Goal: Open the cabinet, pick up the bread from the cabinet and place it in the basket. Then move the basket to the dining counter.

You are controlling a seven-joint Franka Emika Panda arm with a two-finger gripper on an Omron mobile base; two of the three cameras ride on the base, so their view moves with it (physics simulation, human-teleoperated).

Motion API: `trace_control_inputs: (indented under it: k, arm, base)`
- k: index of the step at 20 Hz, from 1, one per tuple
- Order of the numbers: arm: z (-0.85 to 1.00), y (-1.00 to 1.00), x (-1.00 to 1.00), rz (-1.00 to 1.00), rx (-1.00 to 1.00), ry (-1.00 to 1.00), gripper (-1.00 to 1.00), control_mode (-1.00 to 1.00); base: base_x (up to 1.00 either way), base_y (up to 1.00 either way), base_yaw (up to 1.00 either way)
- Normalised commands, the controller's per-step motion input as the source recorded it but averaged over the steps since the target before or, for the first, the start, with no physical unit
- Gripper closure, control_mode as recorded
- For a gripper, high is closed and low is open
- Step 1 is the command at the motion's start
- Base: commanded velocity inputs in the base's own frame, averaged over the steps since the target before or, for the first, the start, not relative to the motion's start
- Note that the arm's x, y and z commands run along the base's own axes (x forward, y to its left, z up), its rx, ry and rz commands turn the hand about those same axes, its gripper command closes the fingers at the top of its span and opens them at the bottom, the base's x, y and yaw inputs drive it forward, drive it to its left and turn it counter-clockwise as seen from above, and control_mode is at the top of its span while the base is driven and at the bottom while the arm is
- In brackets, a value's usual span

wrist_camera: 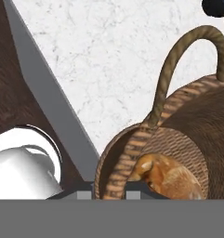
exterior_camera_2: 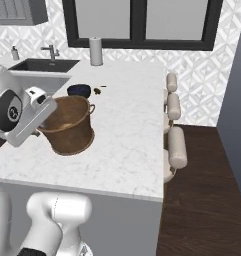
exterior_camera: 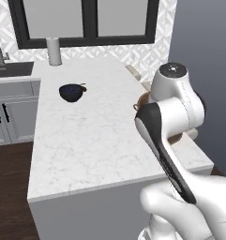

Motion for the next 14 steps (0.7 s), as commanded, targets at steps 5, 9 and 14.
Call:
trace_control_inputs:
  k: [5, 9, 14]
  arm:
    - [-0.57, 0.0, 1.0, 0.0, 0.05, 0.06, 1.0, -1.0]
    - [-0.73, 0.0, 1.0, 0.0, 0.0, 0.15, 1.0, -1.0]
    - [-0.55, -0.01, 1.0, 0.0, 0.0, 0.1, 1.0, -1.0]
  base:
    - [0.0, 0.0, 0.0]
    - [0.0, 0.0, 0.0]
    - [0.0, 0.0, 0.0]
